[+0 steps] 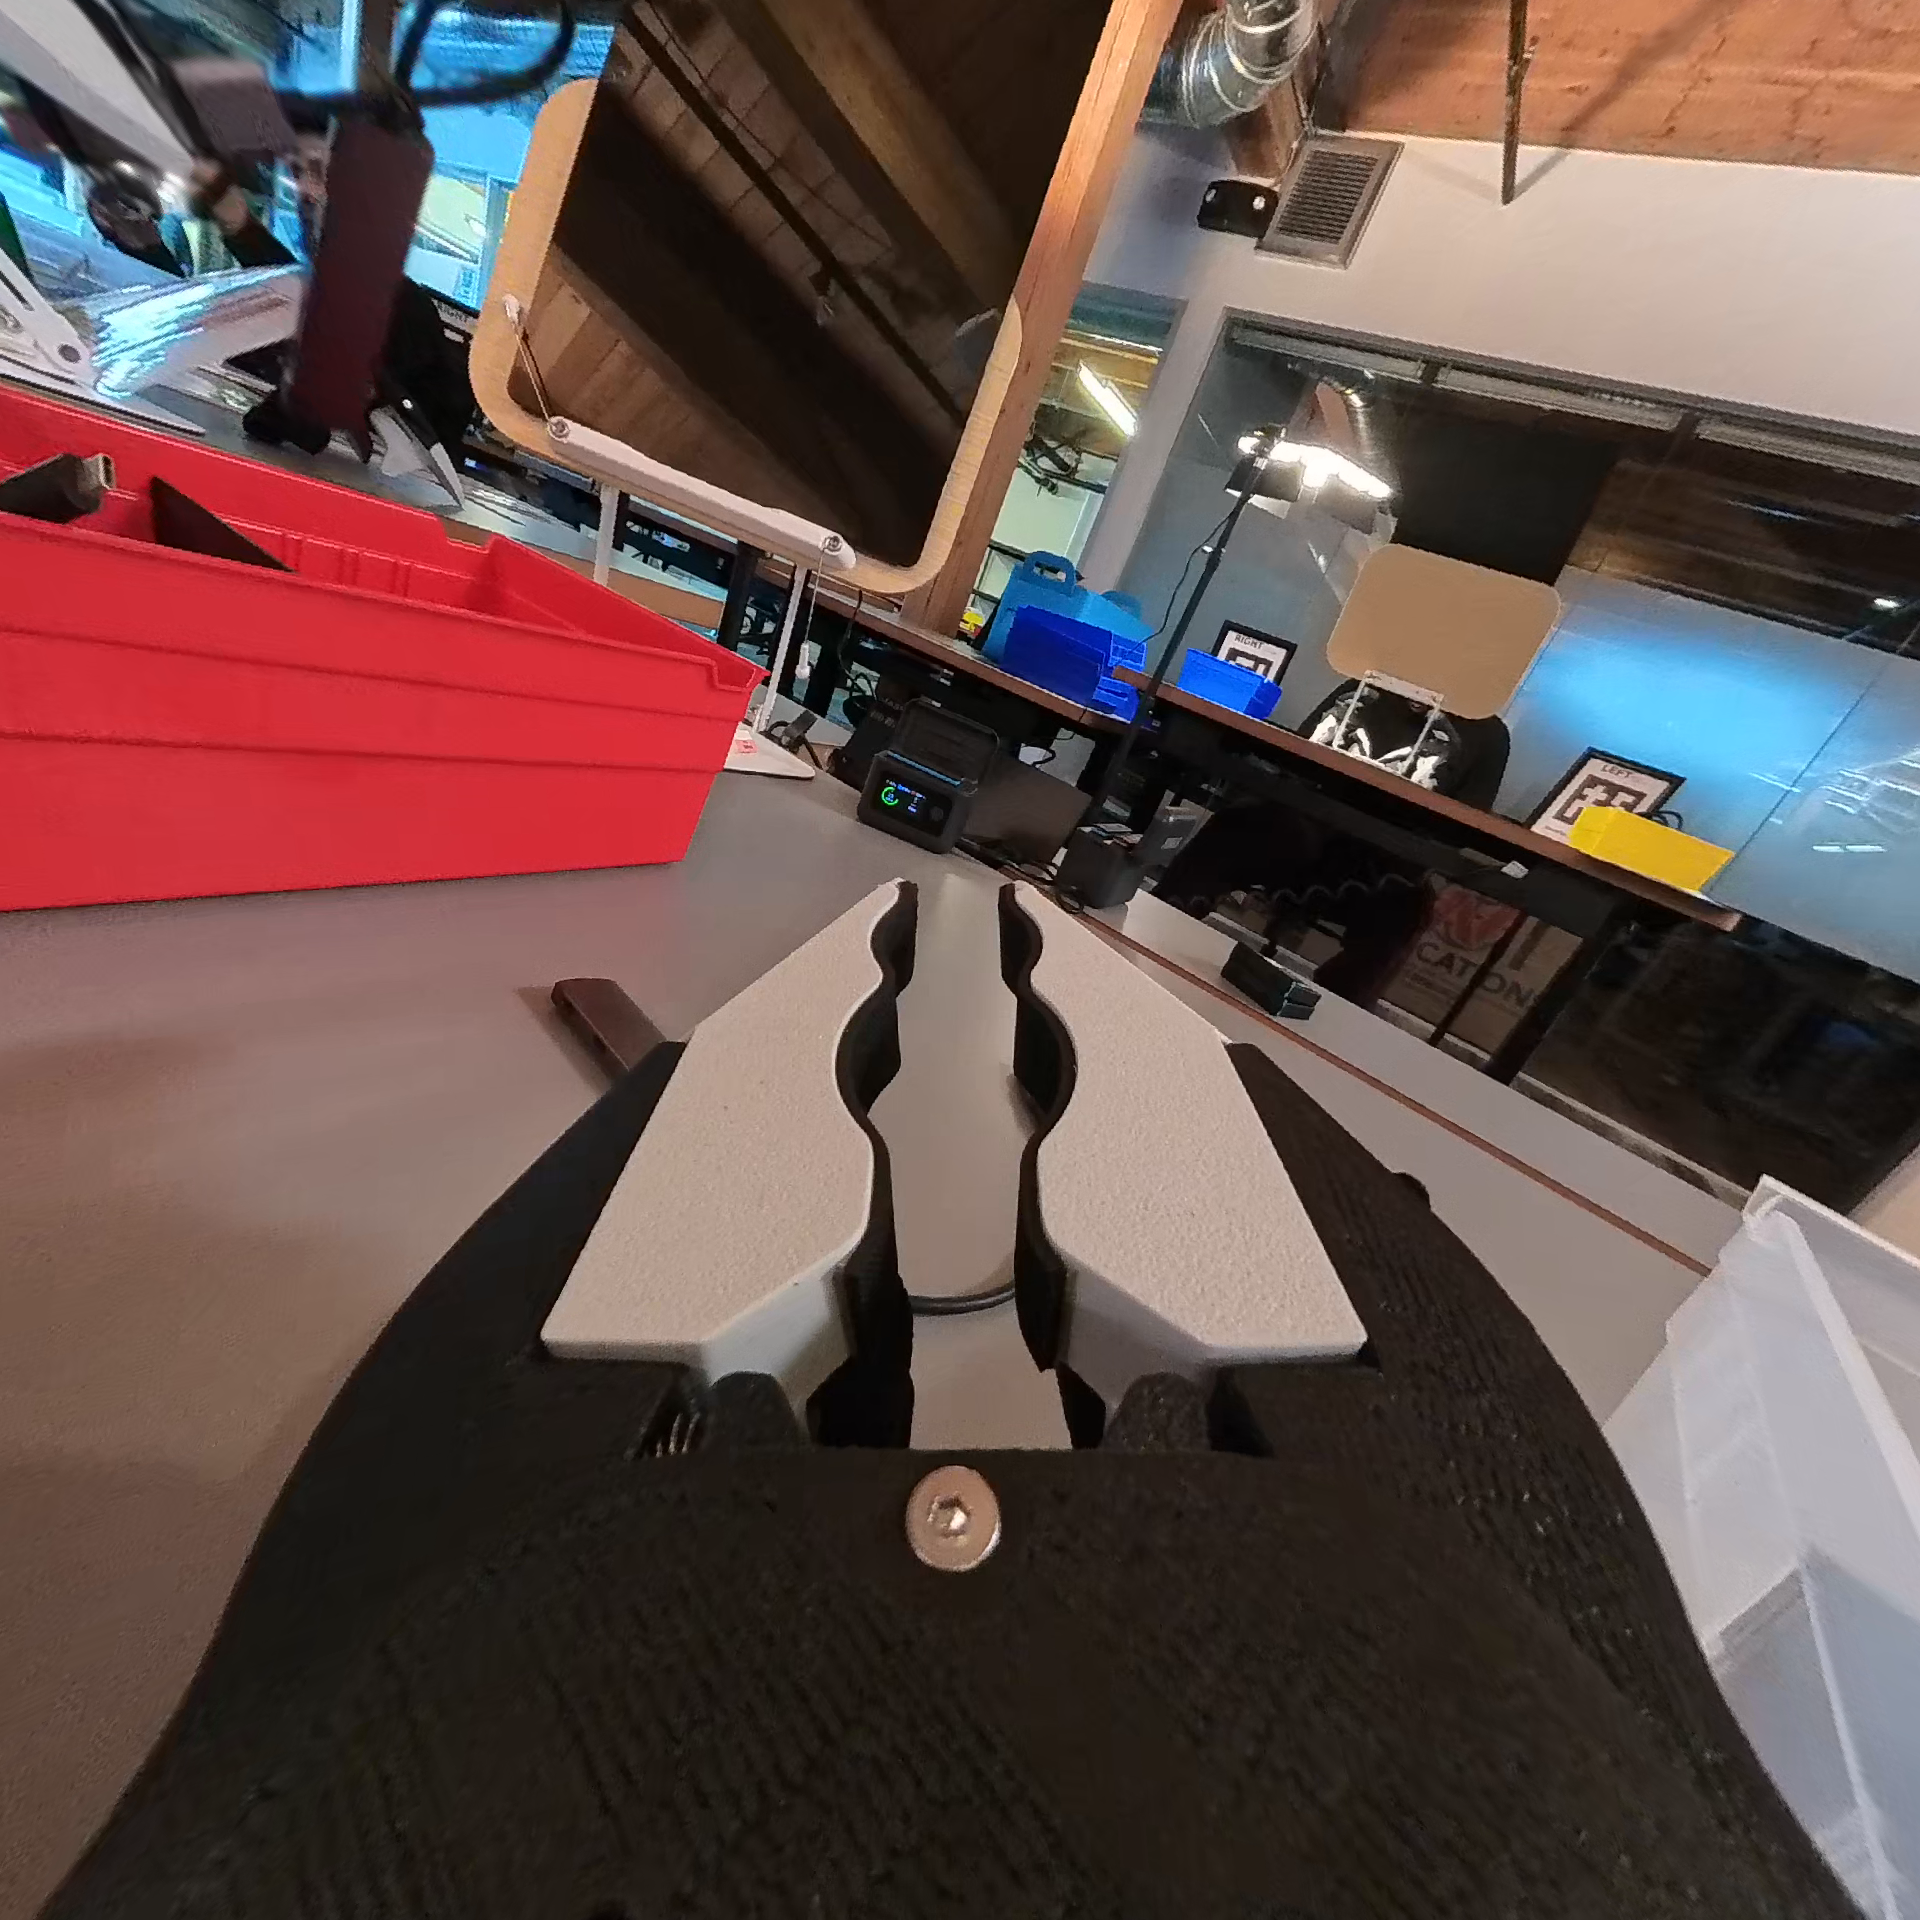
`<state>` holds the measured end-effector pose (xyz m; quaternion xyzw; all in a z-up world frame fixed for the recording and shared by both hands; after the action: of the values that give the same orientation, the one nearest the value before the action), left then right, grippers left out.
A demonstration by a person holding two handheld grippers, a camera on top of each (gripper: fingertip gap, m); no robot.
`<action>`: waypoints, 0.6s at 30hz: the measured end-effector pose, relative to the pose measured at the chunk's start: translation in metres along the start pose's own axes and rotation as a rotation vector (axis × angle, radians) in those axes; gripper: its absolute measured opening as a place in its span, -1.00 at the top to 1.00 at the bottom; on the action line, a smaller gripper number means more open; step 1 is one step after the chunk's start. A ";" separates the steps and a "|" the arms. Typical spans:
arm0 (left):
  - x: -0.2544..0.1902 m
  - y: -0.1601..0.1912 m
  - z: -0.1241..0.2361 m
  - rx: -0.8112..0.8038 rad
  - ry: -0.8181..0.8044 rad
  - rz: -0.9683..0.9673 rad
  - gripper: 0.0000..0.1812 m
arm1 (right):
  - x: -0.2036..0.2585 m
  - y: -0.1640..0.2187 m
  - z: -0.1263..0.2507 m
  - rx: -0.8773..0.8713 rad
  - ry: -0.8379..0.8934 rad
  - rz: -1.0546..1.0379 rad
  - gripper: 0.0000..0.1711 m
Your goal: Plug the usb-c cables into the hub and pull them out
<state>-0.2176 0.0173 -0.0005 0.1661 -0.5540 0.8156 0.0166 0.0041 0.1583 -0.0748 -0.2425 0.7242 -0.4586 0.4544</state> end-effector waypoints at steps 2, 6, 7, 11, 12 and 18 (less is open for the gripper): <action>0.000 0.011 -0.004 0.054 0.022 0.020 0.93 | 0.001 0.000 0.000 0.000 -0.003 0.002 0.84; 0.002 0.021 -0.012 0.072 0.045 0.065 0.93 | 0.001 0.000 0.000 0.000 -0.006 0.006 0.84; 0.003 0.022 -0.014 0.064 0.054 0.086 0.93 | 0.001 0.000 0.000 0.000 -0.005 0.006 0.84; 0.007 0.026 -0.022 0.045 0.061 0.168 0.93 | 0.002 0.000 0.000 0.000 -0.007 0.009 0.84; 0.009 0.027 -0.025 0.037 0.058 0.208 0.93 | 0.002 0.000 0.000 0.000 -0.007 0.010 0.84; 0.006 0.046 -0.042 0.071 0.178 0.545 0.93 | 0.003 -0.001 -0.001 -0.001 -0.012 0.013 0.84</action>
<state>-0.2437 0.0369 -0.0538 -0.0608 -0.5455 0.8203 -0.1606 0.0020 0.1557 -0.0754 -0.2409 0.7232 -0.4538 0.4614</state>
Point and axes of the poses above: each gripper's, where its closed fingertips meet, z back along the fingers, y out of its underside, x = y × z across the jaws, the point moved 1 cm from there along z, back along the fingers, and after that the axes turned 5 degrees about z, right-handed, at the moved point
